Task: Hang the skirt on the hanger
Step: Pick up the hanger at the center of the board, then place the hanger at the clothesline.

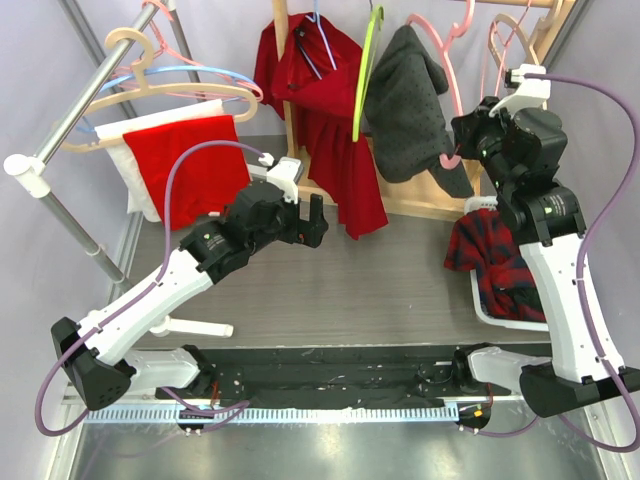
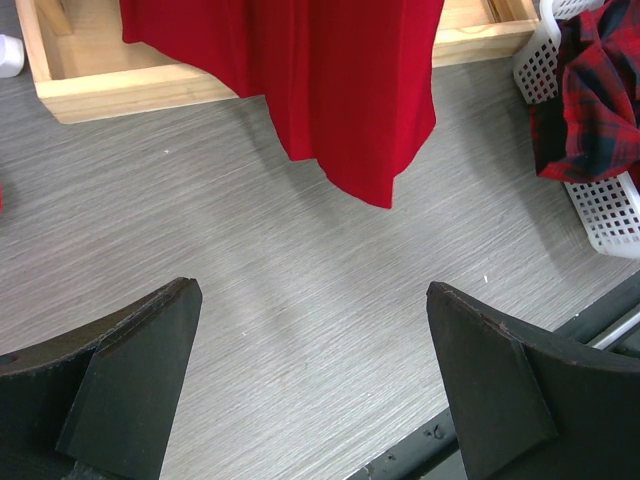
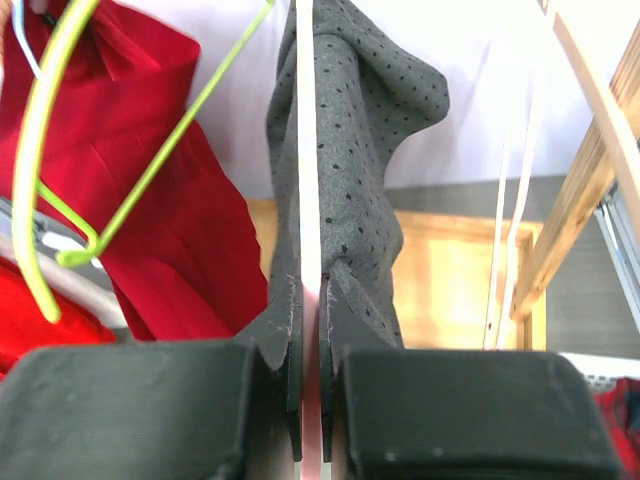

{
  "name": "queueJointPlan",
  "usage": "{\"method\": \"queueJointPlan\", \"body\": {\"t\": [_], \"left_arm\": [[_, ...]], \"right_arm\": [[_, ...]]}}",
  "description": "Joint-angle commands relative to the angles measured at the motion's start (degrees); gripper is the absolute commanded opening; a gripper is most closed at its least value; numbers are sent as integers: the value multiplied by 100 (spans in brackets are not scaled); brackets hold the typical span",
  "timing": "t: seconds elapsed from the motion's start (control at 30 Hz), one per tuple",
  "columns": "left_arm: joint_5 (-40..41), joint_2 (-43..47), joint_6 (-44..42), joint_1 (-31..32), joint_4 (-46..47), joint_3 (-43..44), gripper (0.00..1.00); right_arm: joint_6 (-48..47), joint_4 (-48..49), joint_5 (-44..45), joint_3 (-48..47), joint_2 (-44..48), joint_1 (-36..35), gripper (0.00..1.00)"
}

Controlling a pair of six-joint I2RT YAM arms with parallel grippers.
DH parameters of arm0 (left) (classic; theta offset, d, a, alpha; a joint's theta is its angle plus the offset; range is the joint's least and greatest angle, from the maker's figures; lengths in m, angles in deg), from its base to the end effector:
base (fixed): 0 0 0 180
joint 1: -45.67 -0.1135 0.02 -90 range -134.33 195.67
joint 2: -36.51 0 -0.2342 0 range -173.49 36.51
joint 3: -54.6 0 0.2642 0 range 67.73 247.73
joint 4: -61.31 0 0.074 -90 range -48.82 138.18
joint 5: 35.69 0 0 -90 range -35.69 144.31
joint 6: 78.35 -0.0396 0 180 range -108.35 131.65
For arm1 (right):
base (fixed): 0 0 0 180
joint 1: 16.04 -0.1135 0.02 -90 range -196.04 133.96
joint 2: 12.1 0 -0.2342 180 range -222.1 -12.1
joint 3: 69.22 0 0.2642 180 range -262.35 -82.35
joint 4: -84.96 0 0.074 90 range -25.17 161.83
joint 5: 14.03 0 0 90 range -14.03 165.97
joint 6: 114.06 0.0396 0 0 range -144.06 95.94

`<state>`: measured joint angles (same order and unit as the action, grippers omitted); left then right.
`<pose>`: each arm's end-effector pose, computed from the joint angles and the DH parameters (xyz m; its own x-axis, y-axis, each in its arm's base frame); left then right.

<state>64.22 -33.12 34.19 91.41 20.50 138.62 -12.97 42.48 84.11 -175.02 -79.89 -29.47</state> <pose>0.2112 -0.2069 0.3484 -0.5160 -0.0115 -0.8565 0.4332 0.8591 -0.2726 0.2469 0.0532 0.4842 -0.0922 0.1737 -0.9805 -0.0763 0.9805 0.1809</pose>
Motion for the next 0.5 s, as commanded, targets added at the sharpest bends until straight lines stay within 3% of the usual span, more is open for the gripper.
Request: {"method": "queueJointPlan", "body": {"t": [0.0, 0.23, 0.47], "left_arm": [[90, 116, 39, -12, 193, 47, 100], [90, 63, 39, -12, 184, 91, 100], [90, 81, 75, -12, 193, 56, 100]], "right_arm": [[-54, 781, 179, -419, 20, -10, 1], [-169, 904, 275, -839, -129, -19, 1], [-292, 808, 390, -1579, -990, -10, 1]]}}
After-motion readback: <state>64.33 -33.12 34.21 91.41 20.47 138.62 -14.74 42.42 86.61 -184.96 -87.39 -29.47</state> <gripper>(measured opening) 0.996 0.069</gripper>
